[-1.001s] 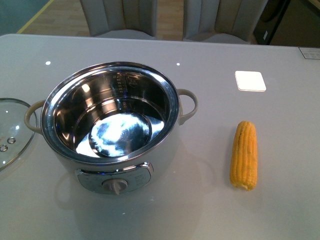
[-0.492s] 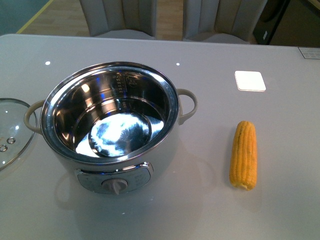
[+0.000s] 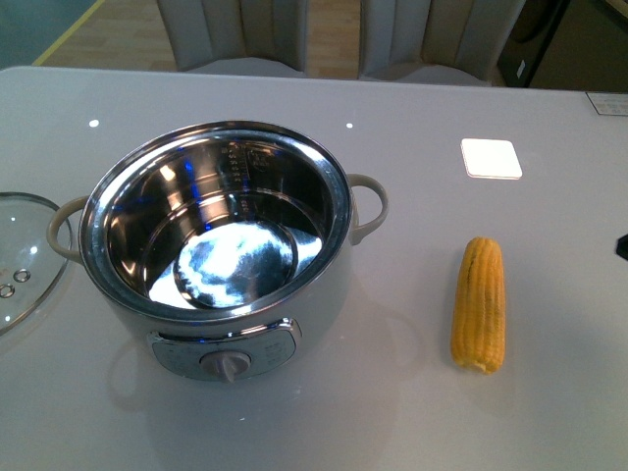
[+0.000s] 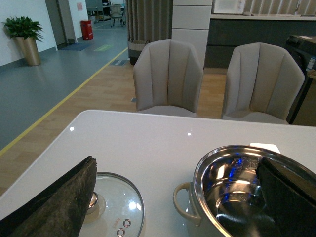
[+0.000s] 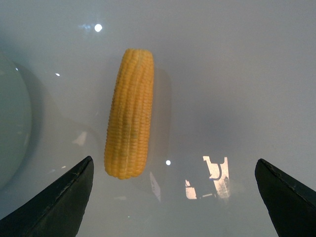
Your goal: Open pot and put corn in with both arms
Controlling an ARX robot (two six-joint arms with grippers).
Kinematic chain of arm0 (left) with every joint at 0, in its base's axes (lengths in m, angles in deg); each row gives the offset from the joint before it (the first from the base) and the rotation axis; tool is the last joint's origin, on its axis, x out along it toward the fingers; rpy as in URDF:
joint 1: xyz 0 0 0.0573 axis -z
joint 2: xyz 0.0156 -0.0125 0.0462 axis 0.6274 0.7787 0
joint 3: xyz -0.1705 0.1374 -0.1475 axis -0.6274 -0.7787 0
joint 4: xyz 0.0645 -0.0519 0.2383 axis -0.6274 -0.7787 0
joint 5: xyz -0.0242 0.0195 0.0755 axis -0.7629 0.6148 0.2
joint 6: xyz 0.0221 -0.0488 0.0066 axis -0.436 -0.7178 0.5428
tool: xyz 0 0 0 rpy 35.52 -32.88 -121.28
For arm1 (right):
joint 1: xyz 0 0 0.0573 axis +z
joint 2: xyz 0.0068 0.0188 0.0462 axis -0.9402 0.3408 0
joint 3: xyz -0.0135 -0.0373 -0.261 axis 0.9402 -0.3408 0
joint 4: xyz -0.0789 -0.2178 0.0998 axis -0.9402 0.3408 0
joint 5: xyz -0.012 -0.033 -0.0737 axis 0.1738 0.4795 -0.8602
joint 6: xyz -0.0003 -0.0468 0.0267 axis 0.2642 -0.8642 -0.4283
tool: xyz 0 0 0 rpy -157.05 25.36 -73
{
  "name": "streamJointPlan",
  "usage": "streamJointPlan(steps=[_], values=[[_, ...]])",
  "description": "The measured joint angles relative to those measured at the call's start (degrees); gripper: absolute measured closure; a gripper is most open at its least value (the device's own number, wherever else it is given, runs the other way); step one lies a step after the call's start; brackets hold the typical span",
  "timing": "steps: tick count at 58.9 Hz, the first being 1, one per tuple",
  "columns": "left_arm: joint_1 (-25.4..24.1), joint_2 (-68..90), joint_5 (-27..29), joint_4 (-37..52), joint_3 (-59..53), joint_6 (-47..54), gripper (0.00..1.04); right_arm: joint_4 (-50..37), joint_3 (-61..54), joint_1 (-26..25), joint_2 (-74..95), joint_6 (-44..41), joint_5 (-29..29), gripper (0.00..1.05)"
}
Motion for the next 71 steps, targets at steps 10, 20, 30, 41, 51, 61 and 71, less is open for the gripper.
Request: streamJointPlan(steps=[10,20,30,41,51,61,71], values=[[0.00,0.00,0.00,0.00,0.00,0.00,0.07,-2.62,2.73,1.40,9.81,0.63,-0.85,0.09],[0.00,0.00,0.02,0.00,0.00,0.00,0.07,-4.26,5.14,2.43,16.37,0.87,-1.44,0.09],[0.00,0.00,0.00,0.00,0.00,0.00,0.07,-5.33,7.30,3.52,21.09,0.85,-2.08,0.09],[0.00,0.00,0.00,0.00,0.00,0.00,0.07,-5.09,8.46,4.68,24.30,0.83,-2.64,0.09],[0.00,0.00,0.00,0.00,0.00,0.00,0.07,-2.89,11.04,5.79,25.62,0.79,-2.34,0.09],[0.00,0.00,0.00,0.00,0.00,0.00,0.07,-0.79,13.44,6.58,27.15,0.59,-1.44,0.09],[0.00,0.00,0.00,0.00,0.00,0.00,0.07,0.24,15.08,7.21,29.16,0.42,-0.98,0.09]])
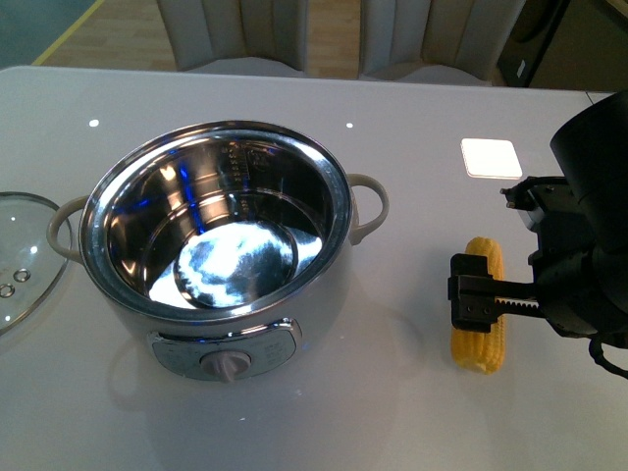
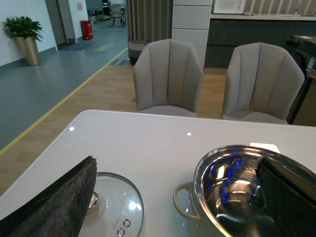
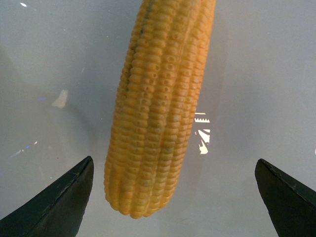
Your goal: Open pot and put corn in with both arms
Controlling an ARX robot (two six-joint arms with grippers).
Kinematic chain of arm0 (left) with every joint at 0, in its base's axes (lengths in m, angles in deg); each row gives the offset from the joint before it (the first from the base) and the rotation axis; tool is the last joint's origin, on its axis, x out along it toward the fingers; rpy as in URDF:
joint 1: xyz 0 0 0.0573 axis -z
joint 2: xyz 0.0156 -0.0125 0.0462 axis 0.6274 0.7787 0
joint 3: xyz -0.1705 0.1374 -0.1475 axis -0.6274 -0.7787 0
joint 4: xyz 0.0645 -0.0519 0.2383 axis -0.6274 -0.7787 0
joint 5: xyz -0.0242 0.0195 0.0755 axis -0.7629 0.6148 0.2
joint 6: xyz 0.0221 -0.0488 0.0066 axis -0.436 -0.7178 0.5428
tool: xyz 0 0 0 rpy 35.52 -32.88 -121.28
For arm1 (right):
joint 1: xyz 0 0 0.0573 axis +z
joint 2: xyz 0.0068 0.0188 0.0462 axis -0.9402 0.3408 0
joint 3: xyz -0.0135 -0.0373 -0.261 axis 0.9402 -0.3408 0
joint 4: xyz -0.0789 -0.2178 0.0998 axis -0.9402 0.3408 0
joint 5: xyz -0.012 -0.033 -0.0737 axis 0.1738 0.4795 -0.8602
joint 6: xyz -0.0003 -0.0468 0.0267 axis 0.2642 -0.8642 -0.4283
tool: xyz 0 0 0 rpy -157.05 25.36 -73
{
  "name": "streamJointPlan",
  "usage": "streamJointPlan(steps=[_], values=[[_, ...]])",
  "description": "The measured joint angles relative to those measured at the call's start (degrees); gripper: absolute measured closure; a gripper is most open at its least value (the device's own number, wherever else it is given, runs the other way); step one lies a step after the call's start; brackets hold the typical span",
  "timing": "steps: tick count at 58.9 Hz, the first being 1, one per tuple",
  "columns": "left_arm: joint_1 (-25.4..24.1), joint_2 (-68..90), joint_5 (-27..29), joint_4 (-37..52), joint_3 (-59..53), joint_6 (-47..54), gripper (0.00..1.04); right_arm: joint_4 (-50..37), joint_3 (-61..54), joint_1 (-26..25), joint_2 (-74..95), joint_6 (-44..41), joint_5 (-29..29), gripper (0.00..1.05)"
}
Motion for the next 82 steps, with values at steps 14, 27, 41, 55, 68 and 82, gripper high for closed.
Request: streamJointPlan(steps=[14,27,41,55,68,82], values=[[0.00,0.00,0.00,0.00,0.00,0.00,0.07,-1.11,0.28,0.33,0.11,0.00,0.33,0.09],[0.00,0.00,0.00,0.00,0.00,0.00,0.07,-3.23,-0.42,0.31,0.02,-0.68,0.28,0.09],[0.00,0.00,0.00,0.00,0.00,0.00,0.07,-7.76,-0.09,1.73,2.93,-1.68,1.66,0.09],[0.00,0.00,0.00,0.00,0.00,0.00,0.07,-7.04,3.52,1.33,7.98,-1.36,1.18,0.09],[0.00,0.00,0.00,0.00,0.00,0.00,0.07,-6.34,5.95,0.48,9.40,-0.46,0.92,0.09],[0.00,0.00,0.00,0.00,0.00,0.00,0.07,-5.92,6.73,0.46,10.84,-0.37,0.55,0.09]])
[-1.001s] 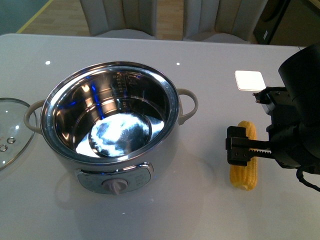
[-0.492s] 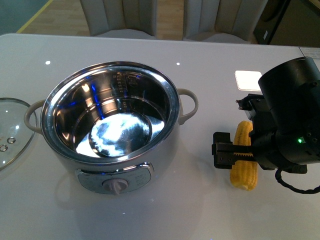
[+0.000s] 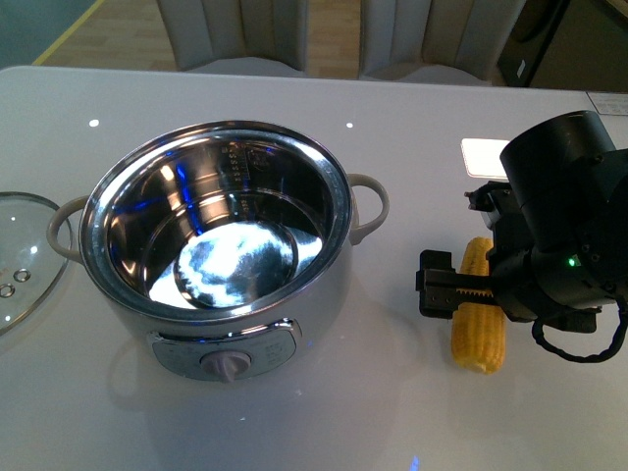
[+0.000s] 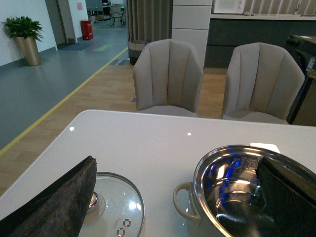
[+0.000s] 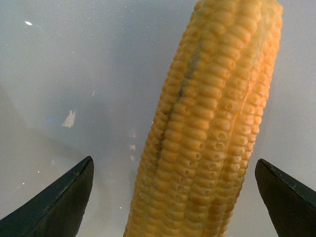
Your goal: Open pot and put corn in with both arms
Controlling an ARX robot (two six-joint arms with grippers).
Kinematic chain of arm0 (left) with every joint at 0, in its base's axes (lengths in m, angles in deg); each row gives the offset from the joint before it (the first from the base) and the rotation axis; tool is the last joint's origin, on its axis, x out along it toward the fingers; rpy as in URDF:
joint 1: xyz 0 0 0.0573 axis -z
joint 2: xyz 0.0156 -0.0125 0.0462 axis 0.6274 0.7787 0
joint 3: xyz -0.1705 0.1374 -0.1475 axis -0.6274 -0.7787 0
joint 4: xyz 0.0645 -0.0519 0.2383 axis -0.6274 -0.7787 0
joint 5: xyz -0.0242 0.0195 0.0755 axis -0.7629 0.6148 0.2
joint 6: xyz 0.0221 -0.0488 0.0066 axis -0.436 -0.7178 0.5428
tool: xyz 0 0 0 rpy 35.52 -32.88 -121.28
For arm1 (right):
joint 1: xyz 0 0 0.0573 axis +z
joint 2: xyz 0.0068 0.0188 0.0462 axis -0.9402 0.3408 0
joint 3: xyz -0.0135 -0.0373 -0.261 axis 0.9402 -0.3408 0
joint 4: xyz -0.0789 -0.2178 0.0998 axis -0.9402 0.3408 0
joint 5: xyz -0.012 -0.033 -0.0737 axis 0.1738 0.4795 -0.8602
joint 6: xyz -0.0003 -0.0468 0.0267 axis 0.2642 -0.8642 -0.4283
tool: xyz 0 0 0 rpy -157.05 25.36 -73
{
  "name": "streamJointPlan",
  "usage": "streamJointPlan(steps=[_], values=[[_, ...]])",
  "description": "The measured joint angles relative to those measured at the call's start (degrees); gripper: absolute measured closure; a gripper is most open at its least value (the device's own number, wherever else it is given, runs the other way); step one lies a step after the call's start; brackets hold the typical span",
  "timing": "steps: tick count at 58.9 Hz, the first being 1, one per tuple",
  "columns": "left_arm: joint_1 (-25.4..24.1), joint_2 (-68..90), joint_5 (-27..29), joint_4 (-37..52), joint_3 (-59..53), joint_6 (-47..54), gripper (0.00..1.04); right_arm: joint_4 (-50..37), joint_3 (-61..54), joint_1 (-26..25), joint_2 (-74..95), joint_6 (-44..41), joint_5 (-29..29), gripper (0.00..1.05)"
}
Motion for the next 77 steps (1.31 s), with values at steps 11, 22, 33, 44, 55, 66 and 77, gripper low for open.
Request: streamJointPlan(steps=[11,22,33,44,55,66,77], values=[[0.00,0.00,0.02,0.00,0.00,0.00,0.07,-0.07,0.00,-0.28,0.96,0.09,-0.31,0.25],[0.00,0.00,0.00,0.00,0.00,0.00,0.07,-1.81,-3.76,-0.28,-2.12,-0.63,0.98,0.77],[0.00,0.00,0.00,0.00,0.00,0.00,0.07,-4.11,-8.07,-0.15,-13.97,-2.08,5.62,0.82],[0.00,0.00,0.00,0.00,0.00,0.00,0.07,-4.20,-8.13,1.99,-19.34,-1.29,7.72,0.82],[0.00,0.00,0.00,0.00,0.00,0.00,0.07,-4.20,-6.12,5.99,-21.79,1.53,10.14,0.82],[0.00,0.00,0.00,0.00,0.00,0.00,0.07,-4.63,-2.82,9.35,-21.79,4.42,11.08,0.82],[0.00,0.00,0.00,0.00,0.00,0.00,0.07,-4.85,0.57,11.63,-21.20,6.84,12.22,0.82]])
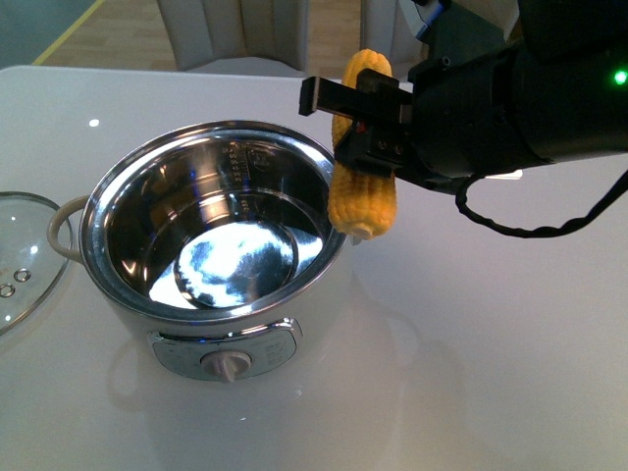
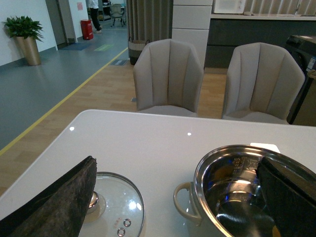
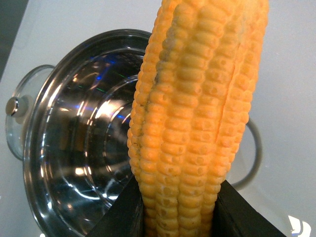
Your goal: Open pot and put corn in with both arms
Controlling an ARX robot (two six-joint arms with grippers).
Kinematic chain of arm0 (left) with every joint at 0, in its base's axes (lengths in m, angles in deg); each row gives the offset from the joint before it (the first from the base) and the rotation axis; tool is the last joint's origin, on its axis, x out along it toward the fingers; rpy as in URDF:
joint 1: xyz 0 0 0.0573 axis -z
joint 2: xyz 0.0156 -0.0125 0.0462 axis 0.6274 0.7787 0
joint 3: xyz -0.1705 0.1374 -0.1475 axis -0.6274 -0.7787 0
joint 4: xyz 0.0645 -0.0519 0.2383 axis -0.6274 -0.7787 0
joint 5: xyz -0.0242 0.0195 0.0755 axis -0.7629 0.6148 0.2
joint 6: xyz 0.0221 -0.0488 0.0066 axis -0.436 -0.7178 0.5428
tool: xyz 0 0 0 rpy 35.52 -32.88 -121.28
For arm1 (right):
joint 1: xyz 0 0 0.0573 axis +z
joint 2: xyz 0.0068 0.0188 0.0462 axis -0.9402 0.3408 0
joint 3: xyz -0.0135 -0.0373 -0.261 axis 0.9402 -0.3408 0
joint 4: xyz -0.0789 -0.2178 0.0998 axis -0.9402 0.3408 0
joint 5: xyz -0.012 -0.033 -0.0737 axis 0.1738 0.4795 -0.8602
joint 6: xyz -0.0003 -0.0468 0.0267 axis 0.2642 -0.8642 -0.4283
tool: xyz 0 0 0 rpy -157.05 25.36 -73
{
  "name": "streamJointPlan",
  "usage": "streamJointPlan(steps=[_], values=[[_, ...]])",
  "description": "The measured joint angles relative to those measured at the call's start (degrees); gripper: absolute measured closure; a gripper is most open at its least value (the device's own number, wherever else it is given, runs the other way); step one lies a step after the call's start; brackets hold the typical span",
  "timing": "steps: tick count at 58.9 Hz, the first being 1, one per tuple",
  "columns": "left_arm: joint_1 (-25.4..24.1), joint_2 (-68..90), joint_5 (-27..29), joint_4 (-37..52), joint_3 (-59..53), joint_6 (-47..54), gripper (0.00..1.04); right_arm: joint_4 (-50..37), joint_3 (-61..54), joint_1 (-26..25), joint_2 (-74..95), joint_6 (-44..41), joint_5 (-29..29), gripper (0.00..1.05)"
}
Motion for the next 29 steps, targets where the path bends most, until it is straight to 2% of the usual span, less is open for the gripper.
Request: streamJointPlan(steps=[29], values=[[0.00,0.00,0.02,0.00,0.00,0.00,0.07,0.57,8.92,5.35,5.55,6.80,2.40,0.82]])
